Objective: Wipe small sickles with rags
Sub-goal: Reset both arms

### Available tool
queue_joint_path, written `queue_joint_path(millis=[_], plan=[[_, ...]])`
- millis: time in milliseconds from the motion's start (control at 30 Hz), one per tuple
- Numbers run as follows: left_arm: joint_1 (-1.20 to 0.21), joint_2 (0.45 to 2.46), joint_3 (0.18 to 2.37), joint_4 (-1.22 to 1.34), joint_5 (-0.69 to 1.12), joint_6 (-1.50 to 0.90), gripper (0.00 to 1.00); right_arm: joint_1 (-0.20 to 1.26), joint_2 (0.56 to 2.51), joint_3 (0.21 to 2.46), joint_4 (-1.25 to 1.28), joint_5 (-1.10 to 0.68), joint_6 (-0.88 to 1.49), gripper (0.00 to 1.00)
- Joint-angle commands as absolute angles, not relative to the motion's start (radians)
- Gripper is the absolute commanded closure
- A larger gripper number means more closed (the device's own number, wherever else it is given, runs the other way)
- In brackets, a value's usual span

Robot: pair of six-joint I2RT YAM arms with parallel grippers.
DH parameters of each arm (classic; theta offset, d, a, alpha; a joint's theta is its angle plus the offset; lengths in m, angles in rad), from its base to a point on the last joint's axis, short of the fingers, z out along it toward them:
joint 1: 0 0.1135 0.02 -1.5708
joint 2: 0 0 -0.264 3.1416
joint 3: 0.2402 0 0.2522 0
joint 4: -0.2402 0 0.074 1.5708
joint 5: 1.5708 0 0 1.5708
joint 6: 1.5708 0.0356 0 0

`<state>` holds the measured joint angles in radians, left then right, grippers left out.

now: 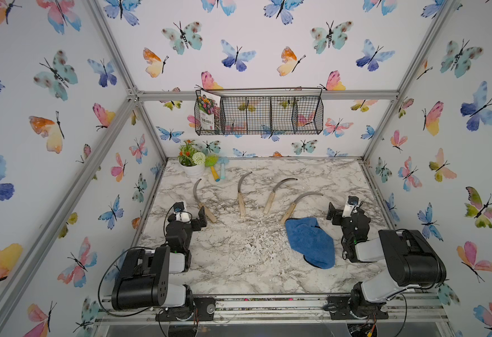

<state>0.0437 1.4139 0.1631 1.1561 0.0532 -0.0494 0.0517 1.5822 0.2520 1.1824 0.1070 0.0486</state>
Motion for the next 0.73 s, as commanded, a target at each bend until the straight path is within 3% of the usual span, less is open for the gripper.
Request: queue_joint_path(millis=[0,467,700], plan=[[0.032,1.417,0.183,1.139,0.054,-0.023,0.01,0.052,1.577,0.258,1.188,0.091,0.034,0.02],[0.023,1.422,0.196,1.118,0.120,0.016,0.01,0.053,1.576,0.254,1.195,0.089,0.034,0.02],[-0.019,1.410,0.201,1.090,0.024,0.020,0.01,0.052,1.588,0.273,1.175,0.010,-0.001,0.02]])
